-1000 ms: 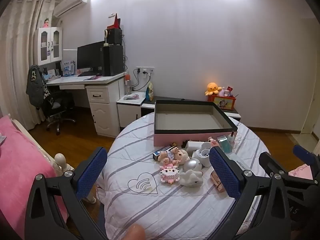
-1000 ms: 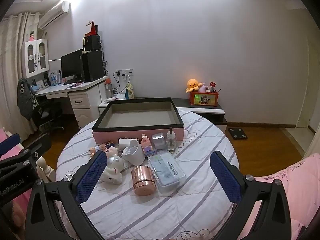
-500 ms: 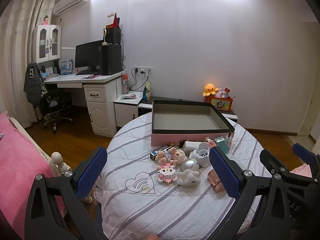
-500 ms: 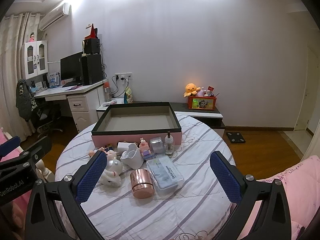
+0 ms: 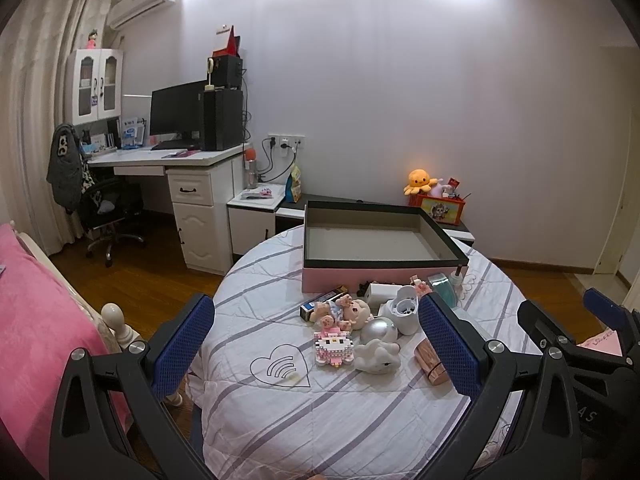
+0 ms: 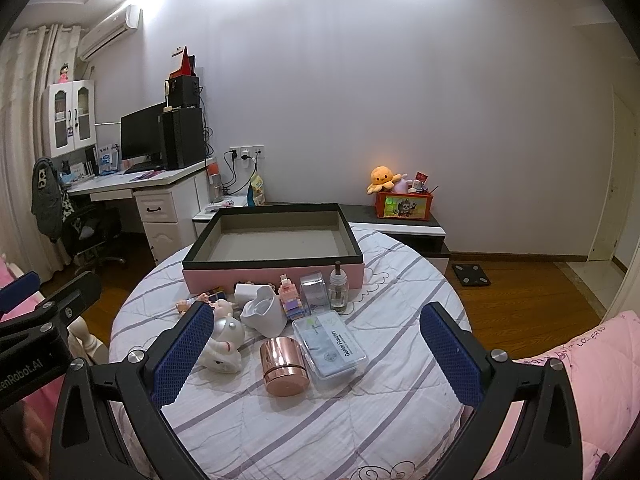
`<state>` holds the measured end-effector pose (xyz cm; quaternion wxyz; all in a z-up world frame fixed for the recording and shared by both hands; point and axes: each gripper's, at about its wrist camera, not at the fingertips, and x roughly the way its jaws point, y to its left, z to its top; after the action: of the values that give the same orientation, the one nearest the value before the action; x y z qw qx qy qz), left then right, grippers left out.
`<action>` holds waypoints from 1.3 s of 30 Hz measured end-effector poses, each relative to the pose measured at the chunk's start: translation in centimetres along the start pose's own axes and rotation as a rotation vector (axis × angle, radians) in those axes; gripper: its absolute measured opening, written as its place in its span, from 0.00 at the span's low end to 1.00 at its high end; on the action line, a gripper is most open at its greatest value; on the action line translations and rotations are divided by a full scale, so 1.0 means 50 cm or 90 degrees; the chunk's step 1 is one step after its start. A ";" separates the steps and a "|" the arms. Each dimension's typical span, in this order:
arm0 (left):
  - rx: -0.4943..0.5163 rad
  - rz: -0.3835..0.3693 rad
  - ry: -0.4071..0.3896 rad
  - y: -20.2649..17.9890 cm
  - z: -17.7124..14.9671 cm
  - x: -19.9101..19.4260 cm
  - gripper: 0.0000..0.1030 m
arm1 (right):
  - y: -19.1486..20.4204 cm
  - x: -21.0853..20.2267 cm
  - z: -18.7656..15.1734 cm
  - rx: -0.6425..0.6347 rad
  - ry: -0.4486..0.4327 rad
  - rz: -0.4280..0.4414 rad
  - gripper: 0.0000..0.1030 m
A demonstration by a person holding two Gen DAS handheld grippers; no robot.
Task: Organize rigid objects
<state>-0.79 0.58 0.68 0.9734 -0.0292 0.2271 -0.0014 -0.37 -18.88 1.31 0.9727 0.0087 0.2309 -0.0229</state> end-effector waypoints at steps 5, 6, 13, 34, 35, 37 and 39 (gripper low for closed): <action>-0.003 -0.002 0.001 -0.001 -0.002 0.000 1.00 | -0.001 -0.002 0.001 0.000 -0.004 -0.003 1.00; -0.003 -0.001 0.001 -0.002 -0.001 -0.001 1.00 | -0.001 -0.002 0.001 0.001 -0.005 -0.004 1.00; 0.001 -0.004 0.000 -0.005 0.000 0.000 1.00 | -0.005 -0.001 0.001 0.006 -0.005 -0.006 1.00; 0.001 -0.010 -0.004 -0.018 0.002 0.005 1.00 | -0.010 -0.006 0.003 0.010 -0.012 -0.009 1.00; 0.001 -0.010 -0.003 -0.018 0.002 0.006 1.00 | -0.010 -0.006 0.003 0.010 -0.012 -0.008 1.00; 0.000 -0.011 -0.003 -0.017 0.001 0.003 1.00 | -0.010 -0.007 0.003 0.010 -0.012 -0.008 1.00; 0.001 -0.011 -0.003 -0.020 0.002 0.006 1.00 | -0.010 -0.006 0.002 0.009 -0.012 -0.008 1.00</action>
<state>-0.48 -0.43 0.68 0.9739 -0.0301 0.2246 -0.0097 -0.63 -19.37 1.56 0.9745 0.0142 0.2216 -0.0309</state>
